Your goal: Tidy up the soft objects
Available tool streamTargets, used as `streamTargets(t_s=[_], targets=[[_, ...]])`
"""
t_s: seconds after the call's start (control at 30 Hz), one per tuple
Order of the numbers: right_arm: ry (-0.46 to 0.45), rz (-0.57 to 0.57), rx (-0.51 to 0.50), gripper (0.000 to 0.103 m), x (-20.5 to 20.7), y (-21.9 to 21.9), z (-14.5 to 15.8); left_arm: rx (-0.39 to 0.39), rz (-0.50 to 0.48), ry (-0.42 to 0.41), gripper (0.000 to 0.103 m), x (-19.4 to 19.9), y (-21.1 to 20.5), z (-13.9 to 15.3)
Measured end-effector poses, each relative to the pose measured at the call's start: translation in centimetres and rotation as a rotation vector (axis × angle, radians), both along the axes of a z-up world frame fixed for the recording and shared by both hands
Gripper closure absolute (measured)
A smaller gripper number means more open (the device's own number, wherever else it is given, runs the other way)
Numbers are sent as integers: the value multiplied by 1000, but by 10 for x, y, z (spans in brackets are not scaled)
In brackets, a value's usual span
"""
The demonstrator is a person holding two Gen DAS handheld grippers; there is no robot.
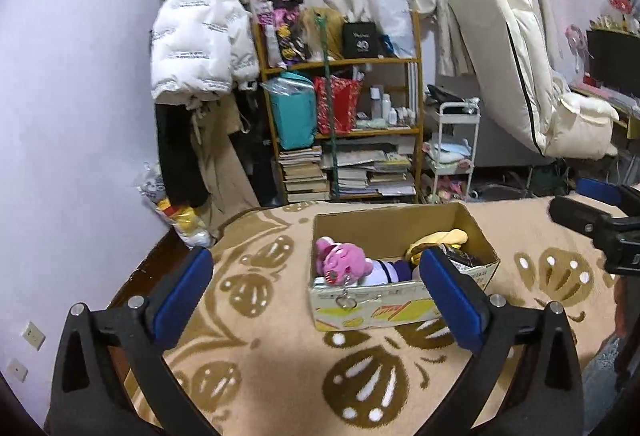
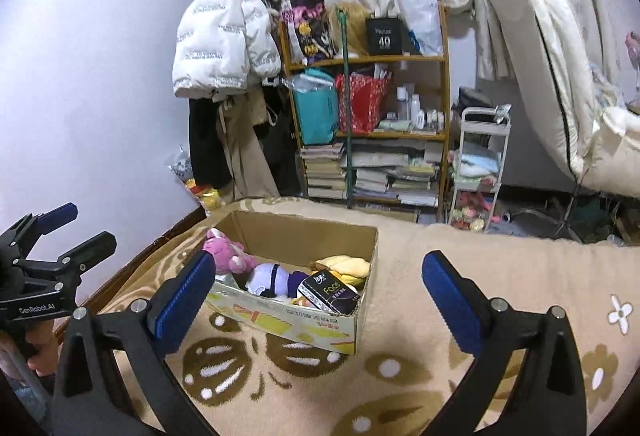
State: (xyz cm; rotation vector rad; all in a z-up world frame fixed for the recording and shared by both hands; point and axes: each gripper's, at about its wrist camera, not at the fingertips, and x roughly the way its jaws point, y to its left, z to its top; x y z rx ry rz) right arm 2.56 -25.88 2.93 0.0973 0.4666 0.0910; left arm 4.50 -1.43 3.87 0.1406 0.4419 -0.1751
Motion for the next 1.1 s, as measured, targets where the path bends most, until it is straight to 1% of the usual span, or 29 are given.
streamTargets(t_s=[0.17, 0.27, 0.33, 0.43, 0.53, 0.63, 0.77, 0.87, 1.0, 1.1], targets=[[-48, -18, -11, 0, -28, 4, 9, -55, 24, -43, 1, -25, 12, 2], [-66, -16, -14, 0, -43, 7, 10, -30, 46, -105, 1, -42, 14, 4], [-86, -22, -24, 0, -50, 10, 11, -15, 59, -133, 1, -51, 16, 6], [-103, -24, -38, 0, -60, 13, 8, -15, 63, -158, 1, -63, 18, 5], [-111, -31, -54, 0, -66, 15, 4, 2, 56, -161, 1, -69, 18, 1], [-120, -39, -63, 0, -70, 13, 1, 9, 43, -148, 1, -70, 15, -4], [-127, -41, -55, 0, -72, 9, -1, 24, 40, -149, 1, -68, 9, -10], [-133, -50, -46, 0, -72, 3, -3, 22, 37, -132, 1, -64, 8, -15], [-123, -64, -57, 0, -70, 0, -7, 34, 40, -104, 1, -57, 7, -23], [-111, -66, -43, 0, -67, -4, -11, 42, 38, -88, 1, -53, 6, -28]])
